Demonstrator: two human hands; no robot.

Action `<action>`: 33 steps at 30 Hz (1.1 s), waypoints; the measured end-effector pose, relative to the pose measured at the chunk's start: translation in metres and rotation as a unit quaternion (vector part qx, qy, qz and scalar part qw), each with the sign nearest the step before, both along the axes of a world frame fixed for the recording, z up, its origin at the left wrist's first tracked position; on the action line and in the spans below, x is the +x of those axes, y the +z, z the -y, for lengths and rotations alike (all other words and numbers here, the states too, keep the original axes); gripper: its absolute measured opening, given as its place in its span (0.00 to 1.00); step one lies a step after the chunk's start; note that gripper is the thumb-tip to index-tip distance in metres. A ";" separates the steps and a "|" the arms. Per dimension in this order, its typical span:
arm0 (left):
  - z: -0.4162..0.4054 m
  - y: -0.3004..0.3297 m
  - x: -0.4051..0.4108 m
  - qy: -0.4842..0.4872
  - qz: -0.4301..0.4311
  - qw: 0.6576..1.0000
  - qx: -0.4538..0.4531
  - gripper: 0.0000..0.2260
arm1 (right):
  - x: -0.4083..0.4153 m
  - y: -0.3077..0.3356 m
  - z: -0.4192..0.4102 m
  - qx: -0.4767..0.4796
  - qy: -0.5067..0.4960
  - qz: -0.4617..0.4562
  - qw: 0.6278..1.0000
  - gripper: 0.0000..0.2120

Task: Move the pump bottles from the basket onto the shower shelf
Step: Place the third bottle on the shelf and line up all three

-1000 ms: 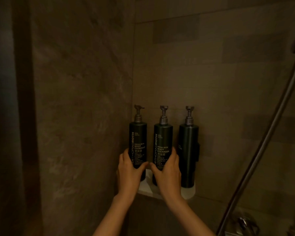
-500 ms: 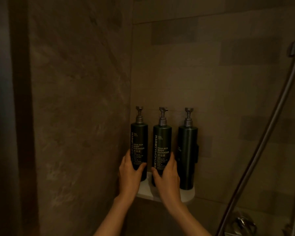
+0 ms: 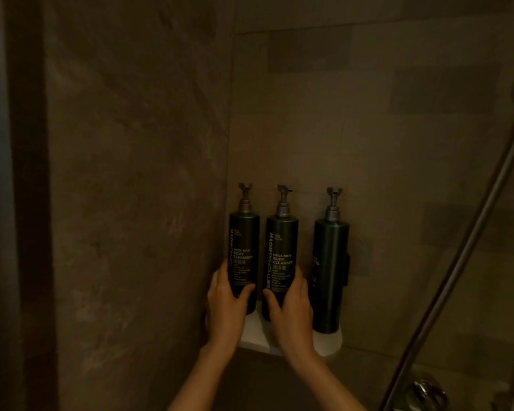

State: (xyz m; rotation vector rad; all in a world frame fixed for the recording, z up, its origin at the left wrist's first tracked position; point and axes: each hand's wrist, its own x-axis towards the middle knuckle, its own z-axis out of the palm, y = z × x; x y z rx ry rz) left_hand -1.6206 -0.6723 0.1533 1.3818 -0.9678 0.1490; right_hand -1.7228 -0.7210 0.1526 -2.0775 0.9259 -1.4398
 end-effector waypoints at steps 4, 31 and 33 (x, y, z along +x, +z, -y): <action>-0.002 -0.001 0.000 -0.002 -0.001 1.000 -0.007 0.29 | 0.003 -0.001 -0.001 -0.012 -0.005 -0.003 1.000 0.35; 0.033 0.017 -0.067 0.021 -0.026 0.999 0.022 0.37 | -0.065 0.019 0.024 0.034 -0.065 0.101 0.992 0.40; 0.033 0.015 -0.064 0.000 -0.020 1.000 0.018 0.37 | -0.067 0.020 0.026 0.034 -0.055 0.098 0.993 0.39</action>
